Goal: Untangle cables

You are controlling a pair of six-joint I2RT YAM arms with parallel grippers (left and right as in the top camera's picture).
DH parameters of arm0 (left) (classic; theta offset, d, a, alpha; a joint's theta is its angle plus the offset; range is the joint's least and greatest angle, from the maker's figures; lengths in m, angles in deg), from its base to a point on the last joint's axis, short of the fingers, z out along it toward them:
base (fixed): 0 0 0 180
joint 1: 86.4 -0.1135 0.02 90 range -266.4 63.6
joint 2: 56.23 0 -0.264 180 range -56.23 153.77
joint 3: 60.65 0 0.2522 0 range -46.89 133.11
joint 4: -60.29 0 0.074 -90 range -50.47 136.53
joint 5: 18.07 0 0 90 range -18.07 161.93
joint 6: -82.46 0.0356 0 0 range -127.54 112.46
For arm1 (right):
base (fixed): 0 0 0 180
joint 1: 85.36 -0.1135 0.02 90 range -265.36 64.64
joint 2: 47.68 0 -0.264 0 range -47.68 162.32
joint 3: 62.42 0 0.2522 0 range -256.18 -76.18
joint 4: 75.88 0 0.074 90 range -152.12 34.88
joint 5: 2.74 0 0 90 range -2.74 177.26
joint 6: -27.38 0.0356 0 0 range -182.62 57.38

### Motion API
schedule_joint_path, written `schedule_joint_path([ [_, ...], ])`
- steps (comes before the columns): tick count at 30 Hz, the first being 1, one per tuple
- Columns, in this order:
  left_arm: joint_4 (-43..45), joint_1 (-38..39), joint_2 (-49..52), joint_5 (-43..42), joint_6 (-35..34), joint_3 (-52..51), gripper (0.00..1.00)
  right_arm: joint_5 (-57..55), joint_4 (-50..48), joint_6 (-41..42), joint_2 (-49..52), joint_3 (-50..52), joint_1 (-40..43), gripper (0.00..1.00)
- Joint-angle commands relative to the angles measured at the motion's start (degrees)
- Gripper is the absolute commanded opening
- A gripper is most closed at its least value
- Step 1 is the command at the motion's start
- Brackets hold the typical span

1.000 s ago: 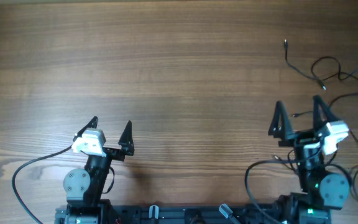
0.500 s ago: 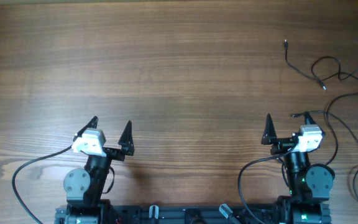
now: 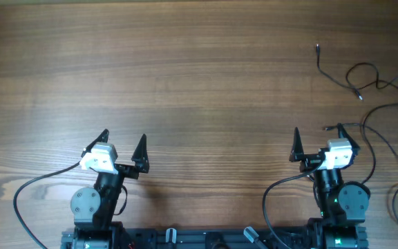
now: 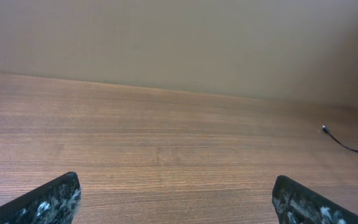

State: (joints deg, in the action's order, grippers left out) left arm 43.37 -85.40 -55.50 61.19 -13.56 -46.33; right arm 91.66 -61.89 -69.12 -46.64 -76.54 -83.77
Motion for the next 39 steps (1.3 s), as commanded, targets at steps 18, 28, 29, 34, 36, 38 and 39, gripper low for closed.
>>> schedule_joint_path([
  [18,-0.3,-0.4,-0.4,-0.1,1.3,-0.2,1.00,-1.0,-0.2,2.1,-0.9,0.1,-0.3,1.00],
  [28,-0.3,-0.4,-0.4,-0.1,1.3,-0.2,1.00,-1.0,-0.2,2.1,-0.8,0.1,-0.3,1.00],
  [29,-0.3,-0.4,-0.4,-0.1,1.3,-0.2,1.00,-1.0,-0.2,2.1,-0.8,0.1,-0.3,1.00],
  [34,-0.3,-0.4,-0.4,-0.1,1.3,-0.2,1.00,-1.0,-0.2,2.1,-0.8,0.1,-0.3,1.00],
  [36,-0.3,-0.4,-0.4,-0.1,1.3,-0.2,1.00,-1.0,-0.2,2.1,-0.8,0.1,-0.3,1.00],
  [38,-0.3,-0.4,-0.4,-0.1,1.3,-0.2,1.00,-1.0,-0.2,2.1,-0.8,0.1,-0.3,1.00],
  [39,-0.3,-0.4,-0.4,-0.1,1.3,-0.2,1.00,-1.0,-0.2,2.1,-0.8,0.1,-0.3,1.00],
])
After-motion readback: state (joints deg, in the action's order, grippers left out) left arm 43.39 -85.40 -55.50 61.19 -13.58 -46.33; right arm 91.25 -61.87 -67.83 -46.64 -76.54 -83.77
